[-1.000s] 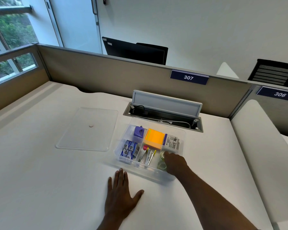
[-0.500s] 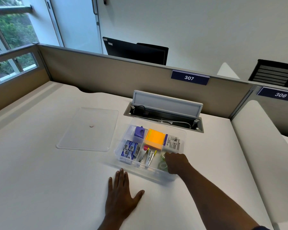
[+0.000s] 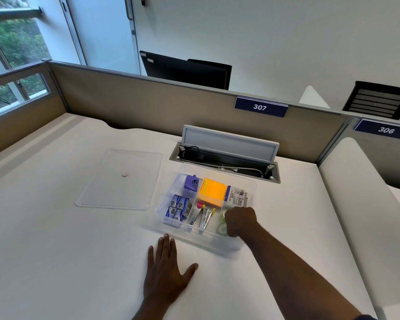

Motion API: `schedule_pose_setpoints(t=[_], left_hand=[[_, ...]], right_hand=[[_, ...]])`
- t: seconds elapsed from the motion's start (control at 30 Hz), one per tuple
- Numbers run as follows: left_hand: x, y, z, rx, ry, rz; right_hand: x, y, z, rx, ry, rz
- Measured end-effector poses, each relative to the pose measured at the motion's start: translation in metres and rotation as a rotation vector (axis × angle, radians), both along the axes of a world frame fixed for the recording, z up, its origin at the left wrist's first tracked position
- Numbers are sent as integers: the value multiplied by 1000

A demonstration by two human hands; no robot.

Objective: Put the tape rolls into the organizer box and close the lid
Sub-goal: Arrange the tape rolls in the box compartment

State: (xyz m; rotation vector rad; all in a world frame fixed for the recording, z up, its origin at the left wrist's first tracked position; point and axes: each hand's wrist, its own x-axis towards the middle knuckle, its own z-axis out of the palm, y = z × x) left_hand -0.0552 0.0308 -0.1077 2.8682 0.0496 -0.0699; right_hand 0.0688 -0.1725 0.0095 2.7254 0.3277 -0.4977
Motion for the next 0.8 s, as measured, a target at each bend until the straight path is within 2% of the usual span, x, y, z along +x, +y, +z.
schedule_pose_setpoints(t=[0.2, 0.63, 0.8], left_hand=[[0, 1, 0, 6, 3, -8], [-1, 1, 1, 14, 5, -9], [-1, 1, 2, 13, 4, -12]], right_hand=[[0, 11, 5, 14, -61, -47], [-6, 8, -17, 390, 61, -181], [-7, 4, -21, 491, 21, -265]])
